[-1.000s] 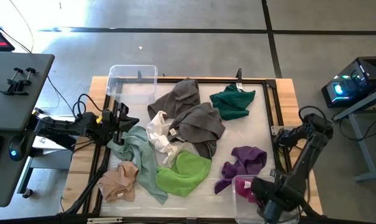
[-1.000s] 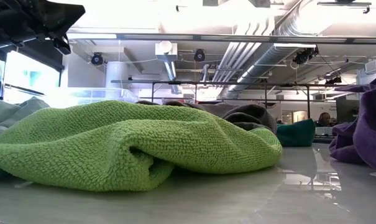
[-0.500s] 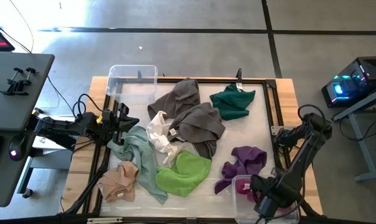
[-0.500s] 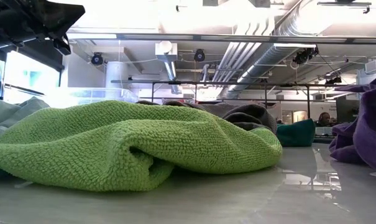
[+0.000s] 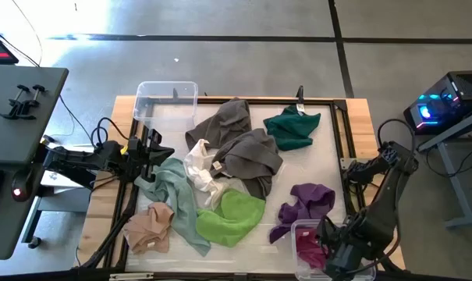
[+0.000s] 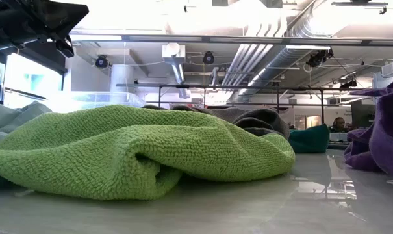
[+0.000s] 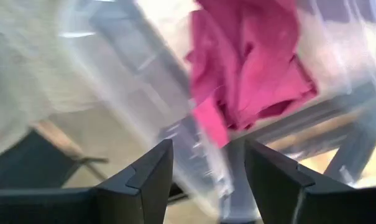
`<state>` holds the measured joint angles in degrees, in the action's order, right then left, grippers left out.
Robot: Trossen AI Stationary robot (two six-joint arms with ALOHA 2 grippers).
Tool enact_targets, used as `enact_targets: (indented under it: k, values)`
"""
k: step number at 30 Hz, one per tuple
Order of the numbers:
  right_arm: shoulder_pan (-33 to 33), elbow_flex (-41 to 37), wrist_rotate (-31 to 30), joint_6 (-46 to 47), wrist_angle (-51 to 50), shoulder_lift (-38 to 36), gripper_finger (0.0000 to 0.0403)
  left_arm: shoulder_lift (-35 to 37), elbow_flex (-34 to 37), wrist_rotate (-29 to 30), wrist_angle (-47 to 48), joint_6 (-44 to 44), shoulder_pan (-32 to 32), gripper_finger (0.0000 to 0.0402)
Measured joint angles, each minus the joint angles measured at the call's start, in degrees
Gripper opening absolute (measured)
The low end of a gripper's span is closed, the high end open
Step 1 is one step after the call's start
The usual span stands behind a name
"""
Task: Sort towels by color in basket
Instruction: Adjust the bottom transparent bin
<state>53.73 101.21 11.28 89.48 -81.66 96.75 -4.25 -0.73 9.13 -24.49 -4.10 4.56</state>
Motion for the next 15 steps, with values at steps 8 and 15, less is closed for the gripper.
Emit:
enact_targets:
  k: [8,15]
  values:
    - [-7.08,8.98,-10.95,-11.05,-8.13,-1.27,0.0188,-0.01,0.00,0.00,-1.93,1.23,-0.02,0.0000]
    - [-21.04,-0.19,-12.40,-37.62,-8.44,-1.38,0.0188,-1.08,0.00,0.04,-2.47,1.75,-0.02,0.0000]
